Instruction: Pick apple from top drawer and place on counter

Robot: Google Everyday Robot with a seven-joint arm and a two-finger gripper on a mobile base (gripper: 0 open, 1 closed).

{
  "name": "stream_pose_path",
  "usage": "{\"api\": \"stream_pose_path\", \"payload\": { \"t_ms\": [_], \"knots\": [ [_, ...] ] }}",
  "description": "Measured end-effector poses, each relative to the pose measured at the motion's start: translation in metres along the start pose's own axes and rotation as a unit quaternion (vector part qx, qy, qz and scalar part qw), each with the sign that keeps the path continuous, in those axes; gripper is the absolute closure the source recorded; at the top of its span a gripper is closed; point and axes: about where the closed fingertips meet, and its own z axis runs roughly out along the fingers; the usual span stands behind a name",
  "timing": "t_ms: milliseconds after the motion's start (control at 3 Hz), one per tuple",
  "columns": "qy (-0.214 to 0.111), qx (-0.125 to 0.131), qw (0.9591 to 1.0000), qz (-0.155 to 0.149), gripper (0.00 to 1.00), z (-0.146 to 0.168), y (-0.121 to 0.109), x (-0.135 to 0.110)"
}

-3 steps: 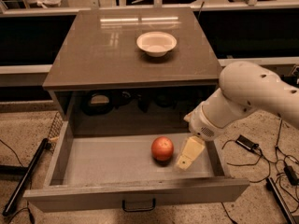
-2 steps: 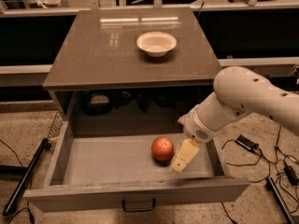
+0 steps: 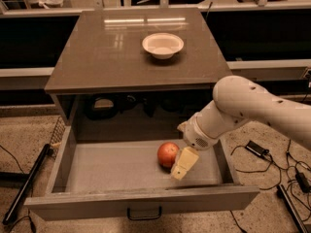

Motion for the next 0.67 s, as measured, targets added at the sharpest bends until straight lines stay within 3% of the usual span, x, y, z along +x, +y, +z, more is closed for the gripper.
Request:
{"api": "stream_pose_path", "payload": {
  "t_ms": [333,667],
  "knots": [
    [-0.01,0.004,0.9998,-0.02,0.0,0.0335,-0.0031,-0.0078],
    [-0.001,0.008,0.9998,-0.016,0.0,0.0418,-0.005,-0.0044]
  ]
}}
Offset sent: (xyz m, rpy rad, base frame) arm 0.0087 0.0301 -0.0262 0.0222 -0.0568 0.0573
